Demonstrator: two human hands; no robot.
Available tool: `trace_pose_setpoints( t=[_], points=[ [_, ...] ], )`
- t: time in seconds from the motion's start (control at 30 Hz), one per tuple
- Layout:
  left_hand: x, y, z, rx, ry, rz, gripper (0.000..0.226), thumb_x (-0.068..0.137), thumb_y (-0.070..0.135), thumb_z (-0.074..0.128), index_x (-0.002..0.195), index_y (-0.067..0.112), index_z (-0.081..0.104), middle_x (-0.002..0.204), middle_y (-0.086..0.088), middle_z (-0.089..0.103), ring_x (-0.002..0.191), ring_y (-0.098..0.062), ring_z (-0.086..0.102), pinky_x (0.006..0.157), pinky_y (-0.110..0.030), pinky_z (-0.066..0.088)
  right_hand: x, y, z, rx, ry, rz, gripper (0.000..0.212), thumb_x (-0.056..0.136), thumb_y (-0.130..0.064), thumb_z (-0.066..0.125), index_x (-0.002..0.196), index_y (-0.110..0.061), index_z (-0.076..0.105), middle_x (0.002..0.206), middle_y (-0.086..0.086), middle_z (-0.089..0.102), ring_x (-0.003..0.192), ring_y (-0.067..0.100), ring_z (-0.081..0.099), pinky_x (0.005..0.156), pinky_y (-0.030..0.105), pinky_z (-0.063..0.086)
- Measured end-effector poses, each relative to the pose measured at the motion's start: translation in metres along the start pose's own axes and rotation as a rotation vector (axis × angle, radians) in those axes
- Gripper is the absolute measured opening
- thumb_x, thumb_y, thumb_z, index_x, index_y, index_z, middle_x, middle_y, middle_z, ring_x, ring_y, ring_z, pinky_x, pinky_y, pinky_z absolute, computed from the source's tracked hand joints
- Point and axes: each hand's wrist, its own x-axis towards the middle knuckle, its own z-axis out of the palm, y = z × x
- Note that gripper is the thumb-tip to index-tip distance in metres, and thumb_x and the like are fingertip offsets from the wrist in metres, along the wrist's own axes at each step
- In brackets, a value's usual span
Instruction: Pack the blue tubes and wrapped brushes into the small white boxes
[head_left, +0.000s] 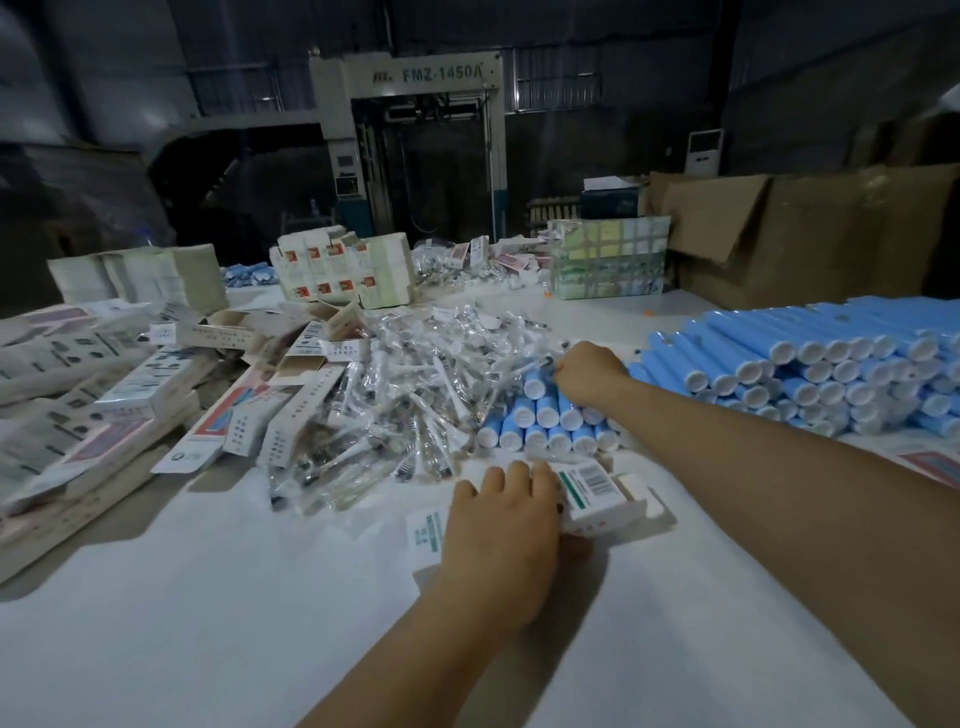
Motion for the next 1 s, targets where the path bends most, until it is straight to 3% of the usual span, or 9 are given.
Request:
trace_pose_setpoints(
  t=[0.17,0.33,0.5,0.57,0.63,0.73,0.8,0.87,1.0],
  points=[
    [0.007,-0.001,0.004,-0.045,0.009,0.006,0.060,0.092,0.058,0.041,0.134,0.017,0.032,0.126,-0.006,0.046,0.109,-0.025,0.044,0.091,-0.041,0.035,0.037,-0.026,0.008,0.099,-0.013,0.078,0.028,0.085,-0.033,0.059,0.072,-0.011,0.048,0.077,0.005,0.053,0.067,0.022,0.052,0.058,0.027,0.040],
    [0.010,0.002,0.004,-0.024,0.001,0.012,0.064,0.090,0.061,0.041,0.133,0.014,0.032,0.124,-0.007,0.046,0.107,-0.027,0.043,0.086,-0.043,0.034,0.051,-0.046,0.010,-0.224,-0.103,-0.037,0.024,0.085,-0.029,0.057,0.099,-0.010,0.054,0.100,0.009,0.054,0.088,0.027,0.056,0.068,0.031,0.044],
    [0.009,-0.003,0.006,-0.041,0.004,0.010,0.064,0.090,0.062,0.040,0.136,0.018,0.031,0.127,-0.005,0.046,0.109,-0.025,0.044,0.091,-0.041,0.036,0.033,-0.050,-0.019,-0.366,-0.220,-0.111,0.012,0.079,-0.013,0.059,0.069,-0.011,0.052,0.071,0.006,0.051,0.057,0.019,0.046,0.053,0.024,0.039],
    [0.008,-0.004,0.004,-0.040,0.007,0.011,0.062,0.091,0.062,0.039,0.137,0.020,0.030,0.128,-0.003,0.046,0.110,-0.023,0.045,0.093,-0.040,0.036,0.018,-0.039,-0.037,-0.241,-0.184,-0.092,0.011,0.076,-0.008,0.058,0.068,-0.008,0.051,0.061,0.007,0.048,0.049,0.019,0.044,0.046,0.021,0.035],
    [0.008,-0.003,0.002,-0.029,0.003,0.012,0.061,0.092,0.062,0.036,0.137,0.020,0.030,0.129,-0.002,0.046,0.113,-0.023,0.044,0.094,-0.039,0.036,0.000,-0.021,-0.053,-0.030,-0.123,-0.038,0.016,0.074,-0.006,0.057,0.089,-0.002,0.051,0.052,0.008,0.046,0.039,0.017,0.041,0.039,0.020,0.033],
    [0.009,-0.002,-0.001,-0.033,0.004,-0.014,0.063,0.091,0.063,0.035,0.138,0.021,0.029,0.131,-0.001,0.045,0.118,-0.023,0.042,0.095,-0.039,0.034,-0.029,0.013,-0.065,0.372,-0.069,0.047,0.089,0.080,-0.010,0.058,0.150,-0.021,0.005,0.064,0.012,0.055,0.034,0.016,0.043,0.038,0.021,0.037],
    [0.009,-0.003,-0.002,-0.053,0.007,-0.034,0.064,0.090,0.063,0.038,0.139,0.022,0.028,0.132,0.001,0.044,0.120,-0.022,0.040,0.095,-0.037,0.033,-0.053,0.036,-0.062,0.662,0.009,0.056,0.103,0.081,-0.010,0.059,0.149,-0.036,-0.014,0.083,0.018,0.060,0.034,0.018,0.051,0.039,0.024,0.043],
    [0.008,-0.003,-0.002,-0.062,0.015,-0.051,0.067,0.088,0.065,0.040,0.139,0.023,0.027,0.132,0.002,0.043,0.120,-0.021,0.040,0.094,-0.036,0.033,-0.080,0.058,-0.052,0.893,0.128,0.054,0.104,0.082,-0.007,0.060,0.148,-0.043,-0.012,0.098,0.019,0.058,0.037,0.018,0.057,0.040,0.026,0.047],
    [0.004,0.001,0.001,-0.083,0.075,-0.071,0.070,0.085,0.068,0.041,0.139,0.025,0.027,0.132,0.003,0.045,0.118,-0.020,0.043,0.093,-0.036,0.035,-0.118,0.082,-0.033,1.128,0.236,0.128,0.111,0.082,0.001,0.062,0.145,-0.048,-0.015,0.101,0.021,0.060,0.043,0.018,0.062,0.044,0.028,0.051]
  ],
)
